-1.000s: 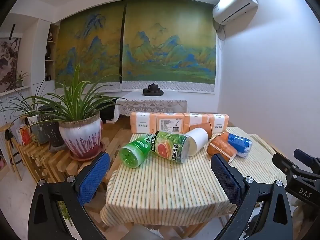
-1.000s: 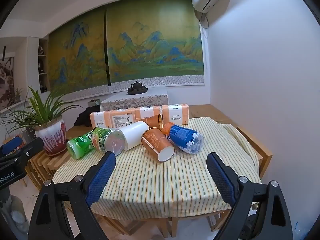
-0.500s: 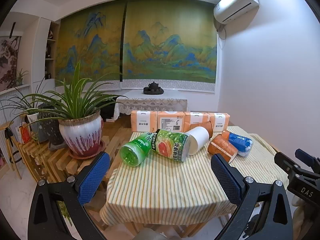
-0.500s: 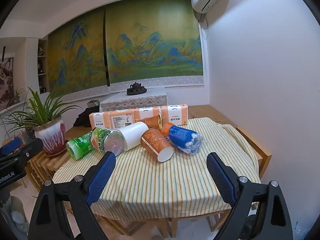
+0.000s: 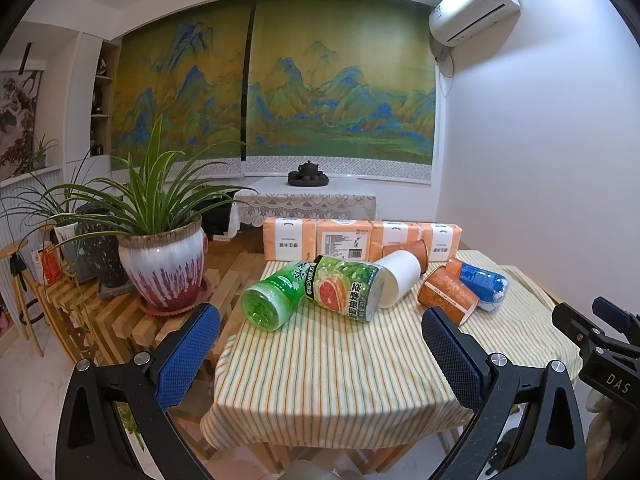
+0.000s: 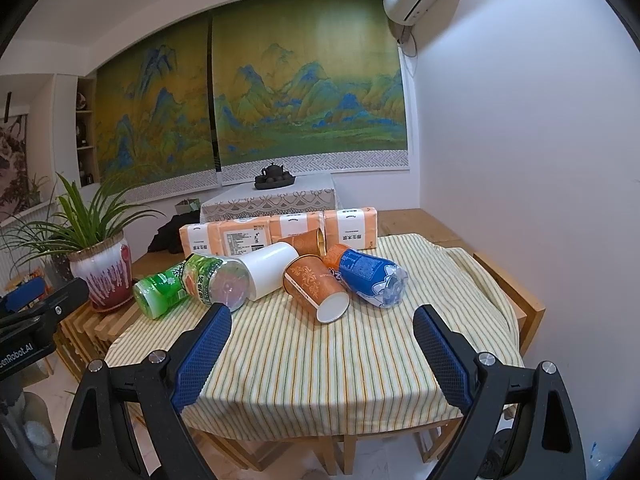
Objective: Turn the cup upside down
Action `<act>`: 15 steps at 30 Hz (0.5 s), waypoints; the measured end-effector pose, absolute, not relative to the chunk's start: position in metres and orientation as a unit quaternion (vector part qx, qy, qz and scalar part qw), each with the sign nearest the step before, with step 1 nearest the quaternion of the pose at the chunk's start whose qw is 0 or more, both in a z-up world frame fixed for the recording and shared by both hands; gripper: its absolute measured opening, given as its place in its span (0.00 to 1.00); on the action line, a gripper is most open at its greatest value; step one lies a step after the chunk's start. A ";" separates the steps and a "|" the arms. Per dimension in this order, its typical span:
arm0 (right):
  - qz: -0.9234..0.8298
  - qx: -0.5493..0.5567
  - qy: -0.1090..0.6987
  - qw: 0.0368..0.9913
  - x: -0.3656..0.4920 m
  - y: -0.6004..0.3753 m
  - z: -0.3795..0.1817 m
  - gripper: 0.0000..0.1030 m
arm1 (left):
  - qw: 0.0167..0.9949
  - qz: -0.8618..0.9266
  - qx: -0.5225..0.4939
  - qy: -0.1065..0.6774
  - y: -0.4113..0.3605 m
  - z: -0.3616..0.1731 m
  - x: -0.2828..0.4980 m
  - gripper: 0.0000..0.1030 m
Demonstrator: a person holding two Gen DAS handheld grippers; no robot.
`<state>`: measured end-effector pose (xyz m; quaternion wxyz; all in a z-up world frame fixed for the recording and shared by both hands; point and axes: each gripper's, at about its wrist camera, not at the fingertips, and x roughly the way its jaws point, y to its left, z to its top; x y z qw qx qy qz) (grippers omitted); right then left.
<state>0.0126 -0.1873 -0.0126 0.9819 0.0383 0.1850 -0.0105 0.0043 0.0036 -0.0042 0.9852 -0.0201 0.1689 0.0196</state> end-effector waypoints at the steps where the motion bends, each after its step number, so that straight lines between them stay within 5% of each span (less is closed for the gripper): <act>1: -0.011 0.037 0.185 0.982 0.012 -0.187 -0.012 0.87 | 0.985 0.020 -0.020 0.169 0.004 -0.004 0.004 0.99; 15: -0.010 0.038 0.187 0.982 0.012 -0.185 -0.014 0.87 | 0.985 0.019 -0.019 0.172 0.004 -0.007 0.007 0.99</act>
